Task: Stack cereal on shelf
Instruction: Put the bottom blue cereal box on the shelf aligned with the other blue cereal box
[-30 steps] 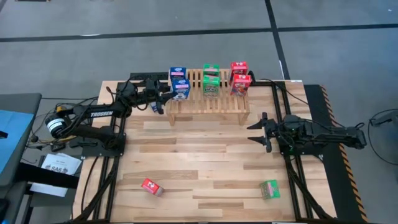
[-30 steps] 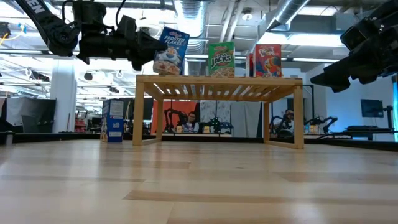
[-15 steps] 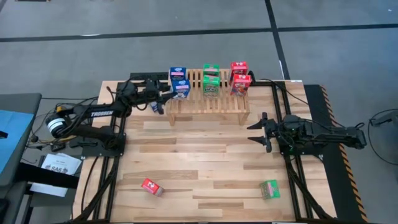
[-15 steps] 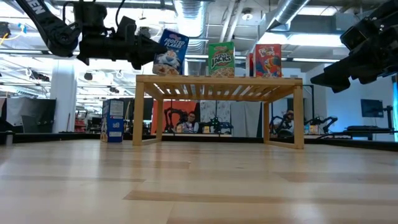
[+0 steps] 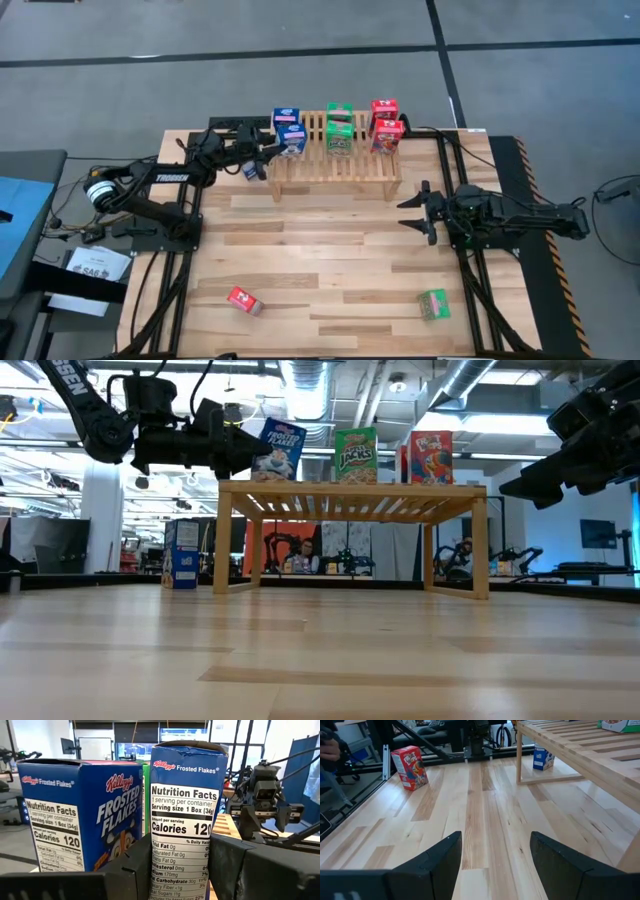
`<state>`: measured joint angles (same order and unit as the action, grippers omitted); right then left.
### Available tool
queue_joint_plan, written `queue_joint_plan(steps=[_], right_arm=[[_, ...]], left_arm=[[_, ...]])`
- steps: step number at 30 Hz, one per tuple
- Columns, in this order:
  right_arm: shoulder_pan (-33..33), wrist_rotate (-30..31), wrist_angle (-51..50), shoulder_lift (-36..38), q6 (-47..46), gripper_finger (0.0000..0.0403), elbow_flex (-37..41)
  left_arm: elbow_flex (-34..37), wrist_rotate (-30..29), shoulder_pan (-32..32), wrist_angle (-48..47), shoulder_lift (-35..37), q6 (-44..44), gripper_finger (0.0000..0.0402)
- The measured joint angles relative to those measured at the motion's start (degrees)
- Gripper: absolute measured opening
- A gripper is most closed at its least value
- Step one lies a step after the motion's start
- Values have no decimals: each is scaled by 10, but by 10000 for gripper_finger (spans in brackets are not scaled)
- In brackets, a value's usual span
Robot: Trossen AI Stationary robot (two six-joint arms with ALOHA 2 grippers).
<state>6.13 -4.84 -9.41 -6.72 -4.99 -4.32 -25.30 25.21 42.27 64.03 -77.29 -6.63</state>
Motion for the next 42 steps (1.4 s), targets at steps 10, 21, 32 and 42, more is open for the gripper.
queue_joint_plan(steps=[10,21,32,42], right_arm=[[0,0,0,0,0,261,0],[0,0,0,0,0,261,0],[0,0,0,0,0,261,0],[0,0,0,0,0,261,0]], left_arm=[[0,-9,2,-5,-6,-12,168],[0,-21,2,-4,-6,-31,217],[0,-20,-1,-9,5,-55,218],[0,-53,-6,-207,137,1,218]])
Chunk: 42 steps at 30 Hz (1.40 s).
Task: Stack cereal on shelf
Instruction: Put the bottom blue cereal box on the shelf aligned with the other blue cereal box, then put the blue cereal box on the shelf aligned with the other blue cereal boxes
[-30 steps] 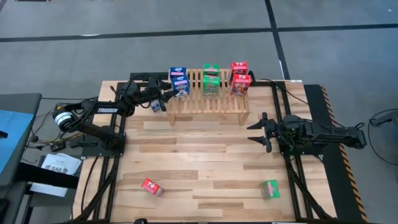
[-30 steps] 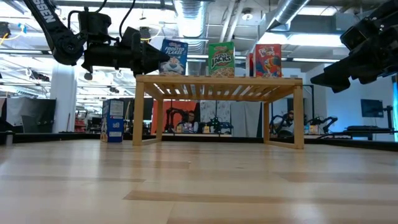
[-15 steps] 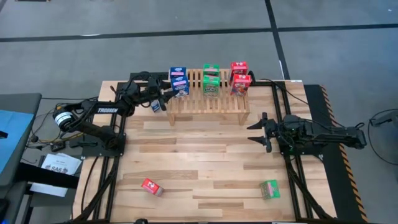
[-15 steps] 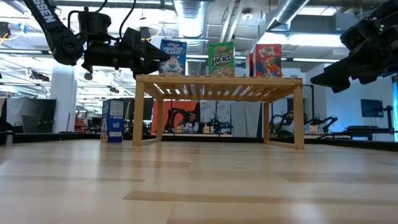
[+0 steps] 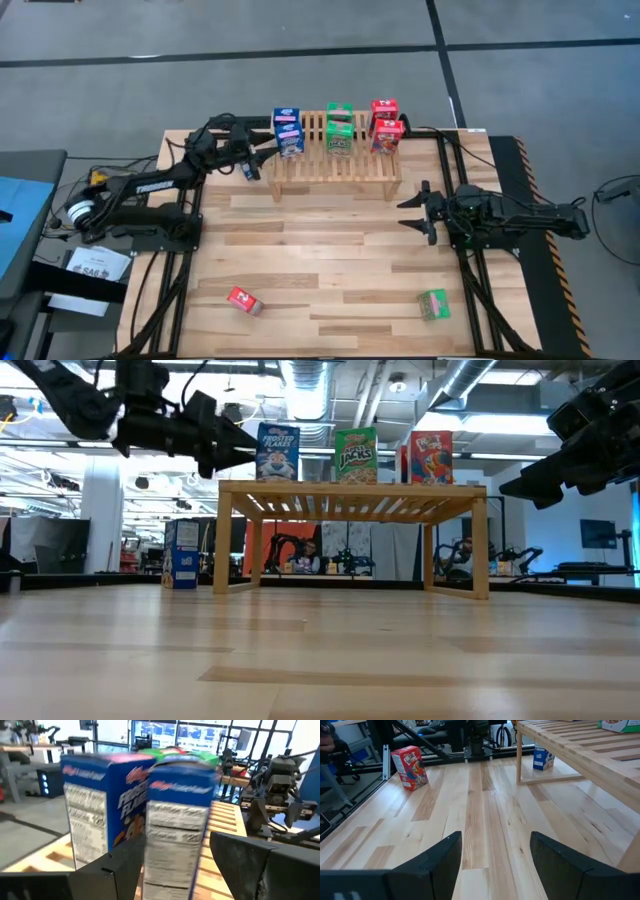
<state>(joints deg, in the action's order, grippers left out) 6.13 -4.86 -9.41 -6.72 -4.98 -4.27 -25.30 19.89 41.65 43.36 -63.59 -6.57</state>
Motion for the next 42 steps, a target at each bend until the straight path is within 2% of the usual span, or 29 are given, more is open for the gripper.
queue_joint_plan(steps=[8,16,28,37,42], right_arm=[[0,0,0,0,0,261,0],[0,0,0,0,0,261,0],[0,0,0,0,0,261,0],[0,0,0,0,0,261,0],[0,0,0,0,0,261,0]], left_arm=[[0,-83,-24,-41,27,28,218],[0,-88,-44,-51,20,20,218],[0,-174,-60,-75,20,25,218],[0,-187,-68,-85,22,25,218],[0,-205,-77,-118,50,25,218]])
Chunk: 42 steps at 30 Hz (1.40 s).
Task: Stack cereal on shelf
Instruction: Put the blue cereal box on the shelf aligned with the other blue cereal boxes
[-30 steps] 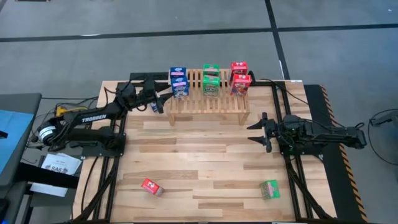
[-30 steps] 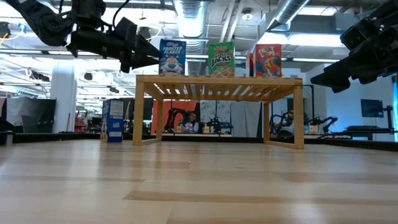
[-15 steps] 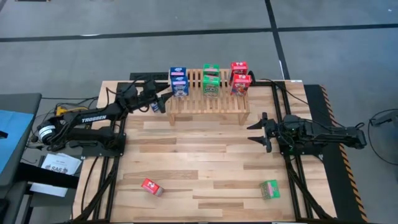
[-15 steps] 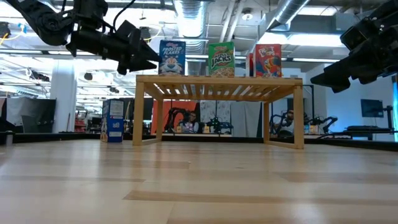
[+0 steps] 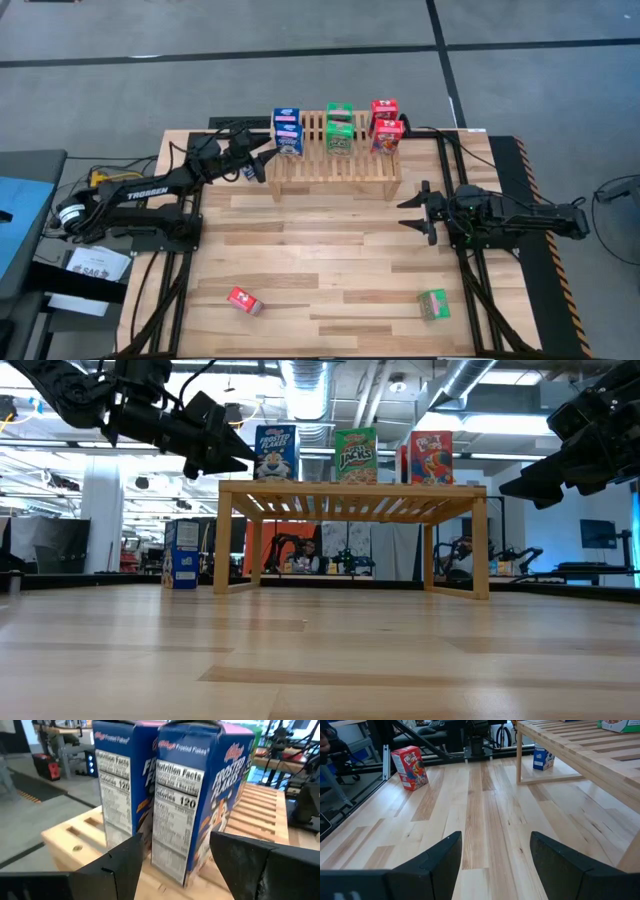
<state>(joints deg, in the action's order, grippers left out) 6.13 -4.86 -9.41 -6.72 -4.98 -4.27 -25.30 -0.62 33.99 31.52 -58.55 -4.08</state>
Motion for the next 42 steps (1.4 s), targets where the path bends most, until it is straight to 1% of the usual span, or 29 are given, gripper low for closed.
queue_joint_plan(steps=[5,8,11,15,20,21,23,26,29,31,36,42], right_arm=[[0,0,0,0,0,261,0],[0,0,0,0,0,261,0],[0,0,0,0,0,261,0],[0,0,0,0,0,261,0],[0,0,0,0,0,261,0],[0,0,0,0,0,261,0],[0,0,0,0,0,261,0],[0,0,0,0,0,261,0],[0,0,0,0,0,261,0],[0,0,0,0,0,261,0],[0,0,0,0,0,261,0],[0,0,0,0,0,261,0]], left_arm=[[0,-38,-29,-87,60,0,218],[0,-79,-58,-146,104,1,218],[0,-127,-86,-199,148,20,218],[0,-173,-112,-243,193,43,218],[0,-221,-117,-268,214,43,218],[-3,-234,-113,-278,217,50,218],[-14,-253,-105,-302,222,98,218],[-31,-251,-96,-310,221,219,218],[-45,-233,-85,-310,218,344,218],[-54,-221,-75,-306,218,405,218],[-65,-200,-39,-321,218,472,218],[-69,-142,11,-386,218,487,218]])
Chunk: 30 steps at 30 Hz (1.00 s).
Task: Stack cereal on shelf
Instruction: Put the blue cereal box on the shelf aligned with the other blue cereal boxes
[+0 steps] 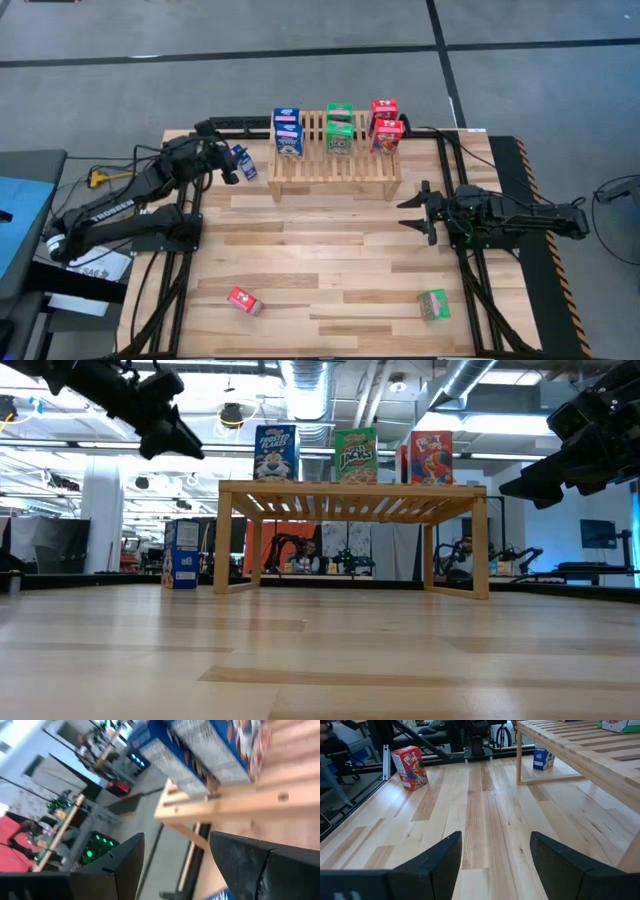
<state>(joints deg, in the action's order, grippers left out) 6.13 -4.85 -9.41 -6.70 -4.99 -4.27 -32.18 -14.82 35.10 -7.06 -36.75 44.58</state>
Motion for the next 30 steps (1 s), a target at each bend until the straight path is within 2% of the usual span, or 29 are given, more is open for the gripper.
queue_joint_plan(steps=[9,13,18,25,30], right_arm=[[0,0,0,0,0,261,0],[0,0,0,0,0,261,0],[0,0,0,0,0,261,0],[0,0,0,0,0,261,0],[0,0,0,0,0,261,0]], left_arm=[[0,42,54,-44,0,29,218],[-1,67,59,-83,0,6,218],[-1,69,58,-162,2,-33,218],[-8,66,38,-202,6,-102,218],[-36,33,16,-205,-2,-79,218]])
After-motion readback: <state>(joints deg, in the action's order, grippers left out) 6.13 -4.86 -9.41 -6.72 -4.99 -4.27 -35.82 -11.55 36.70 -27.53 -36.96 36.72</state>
